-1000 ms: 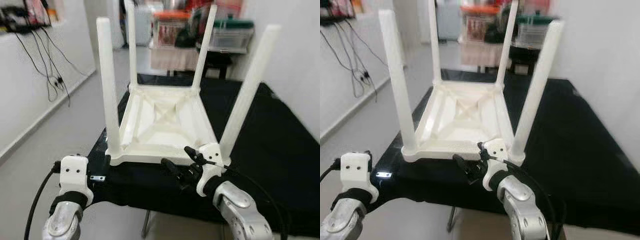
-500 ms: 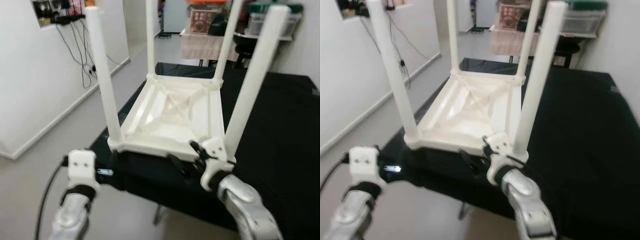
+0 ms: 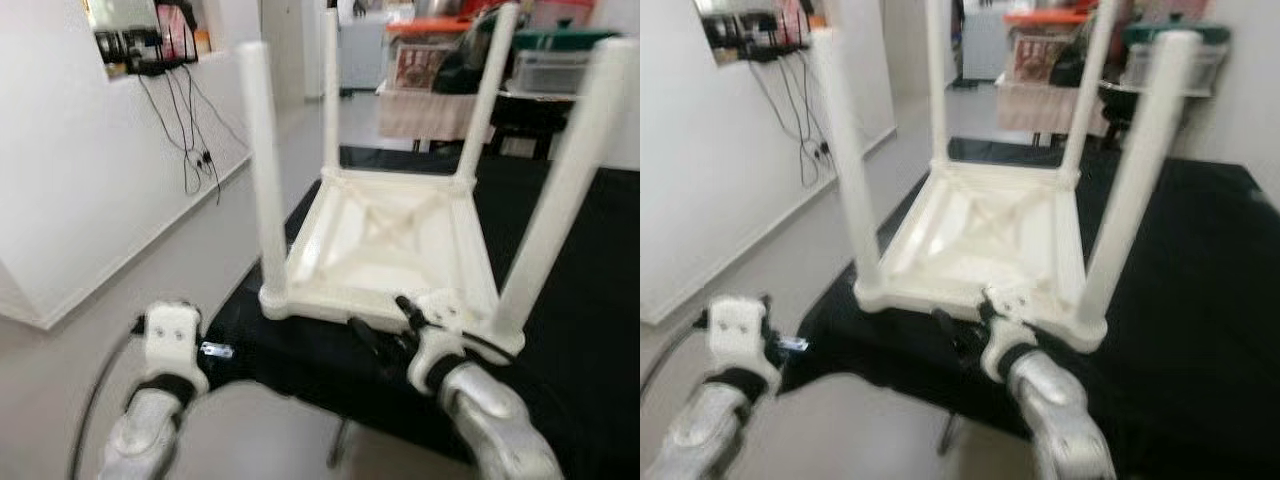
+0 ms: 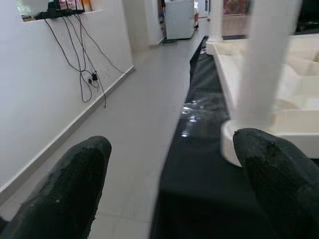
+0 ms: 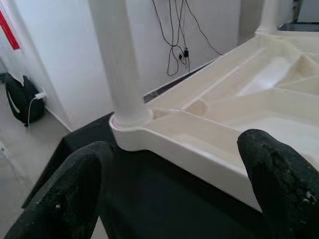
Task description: Building children table
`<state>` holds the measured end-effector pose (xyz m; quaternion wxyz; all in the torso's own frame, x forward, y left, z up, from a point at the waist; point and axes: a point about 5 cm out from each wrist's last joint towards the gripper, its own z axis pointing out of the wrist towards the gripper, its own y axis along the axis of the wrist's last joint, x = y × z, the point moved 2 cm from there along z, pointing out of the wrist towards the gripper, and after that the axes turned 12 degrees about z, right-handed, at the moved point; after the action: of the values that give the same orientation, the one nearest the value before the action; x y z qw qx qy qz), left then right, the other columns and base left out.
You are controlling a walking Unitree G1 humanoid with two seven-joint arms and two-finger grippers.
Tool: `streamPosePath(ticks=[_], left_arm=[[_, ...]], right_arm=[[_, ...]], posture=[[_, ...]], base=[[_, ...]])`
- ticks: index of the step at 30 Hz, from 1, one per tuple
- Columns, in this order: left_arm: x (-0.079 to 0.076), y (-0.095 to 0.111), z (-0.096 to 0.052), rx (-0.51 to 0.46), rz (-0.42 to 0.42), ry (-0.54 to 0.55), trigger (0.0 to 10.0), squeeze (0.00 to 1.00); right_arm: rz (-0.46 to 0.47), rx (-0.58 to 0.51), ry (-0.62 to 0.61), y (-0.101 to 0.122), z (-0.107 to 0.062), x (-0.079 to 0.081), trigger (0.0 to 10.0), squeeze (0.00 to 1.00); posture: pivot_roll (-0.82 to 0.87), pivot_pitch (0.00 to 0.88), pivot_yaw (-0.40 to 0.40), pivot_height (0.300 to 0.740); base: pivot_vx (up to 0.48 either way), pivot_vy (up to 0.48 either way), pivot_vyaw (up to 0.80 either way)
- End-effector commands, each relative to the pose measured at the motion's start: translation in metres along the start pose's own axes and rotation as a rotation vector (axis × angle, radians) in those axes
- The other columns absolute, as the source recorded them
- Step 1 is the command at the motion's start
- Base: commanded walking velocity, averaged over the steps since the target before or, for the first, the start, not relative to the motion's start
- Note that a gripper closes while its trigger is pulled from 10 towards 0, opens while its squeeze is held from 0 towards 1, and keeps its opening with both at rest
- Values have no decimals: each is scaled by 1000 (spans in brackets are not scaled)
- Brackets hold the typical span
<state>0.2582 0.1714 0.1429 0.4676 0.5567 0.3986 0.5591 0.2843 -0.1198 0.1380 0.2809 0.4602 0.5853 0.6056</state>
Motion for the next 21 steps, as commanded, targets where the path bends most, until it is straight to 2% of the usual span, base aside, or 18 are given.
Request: streamPosePath(ticks=[1,8,21], left_arm=[[-2,1,0,-3,17,-9,10000,0],[5,2,5,-6,32,9,10000,0],[4,9,14,-26,24,-23,10000,0]], right_arm=[[-3,-8,-19,1,-2,-5,10000,0],[2,-12,-40,2,-1,-7,10000,0],[33,-22,-74,2,-1,-12,10000,0]], posture=[[-30,0,-8,740],[-33,0,-6,740],[-33,0,-4,740]], base=[[0,0,0],[0,0,0],[0,0,-784]])
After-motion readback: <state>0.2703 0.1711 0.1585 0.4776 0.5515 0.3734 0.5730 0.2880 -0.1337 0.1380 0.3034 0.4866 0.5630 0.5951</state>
